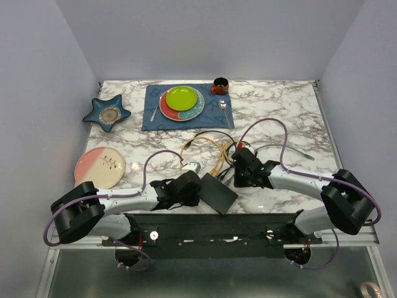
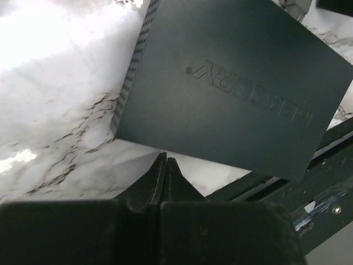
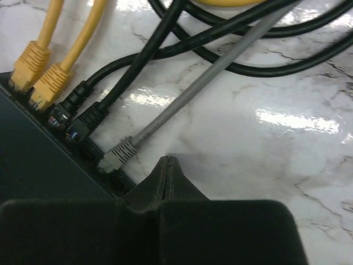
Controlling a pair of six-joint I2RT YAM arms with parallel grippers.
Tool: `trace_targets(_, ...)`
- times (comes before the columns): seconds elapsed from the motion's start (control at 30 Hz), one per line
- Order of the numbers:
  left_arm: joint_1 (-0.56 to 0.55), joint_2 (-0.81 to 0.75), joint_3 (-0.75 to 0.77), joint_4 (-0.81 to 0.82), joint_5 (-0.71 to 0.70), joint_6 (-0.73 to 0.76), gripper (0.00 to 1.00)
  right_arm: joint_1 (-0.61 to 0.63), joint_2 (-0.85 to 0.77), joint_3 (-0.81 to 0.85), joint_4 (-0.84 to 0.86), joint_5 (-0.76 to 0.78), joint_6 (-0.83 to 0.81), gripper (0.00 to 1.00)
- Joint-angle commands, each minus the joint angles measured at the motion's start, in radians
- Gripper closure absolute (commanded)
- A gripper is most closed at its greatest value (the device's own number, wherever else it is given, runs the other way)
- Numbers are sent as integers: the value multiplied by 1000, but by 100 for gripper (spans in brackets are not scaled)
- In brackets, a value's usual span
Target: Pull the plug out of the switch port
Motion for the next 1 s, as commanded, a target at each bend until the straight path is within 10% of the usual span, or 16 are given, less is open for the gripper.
trace_targets(0.0, -8, 73, 27, 12, 41, -7, 100, 46, 45, 7, 18, -53, 15, 99)
trace_targets(0.97, 230, 134, 321, -138, -40, 55, 100, 235, 269, 399, 17, -219, 124, 99)
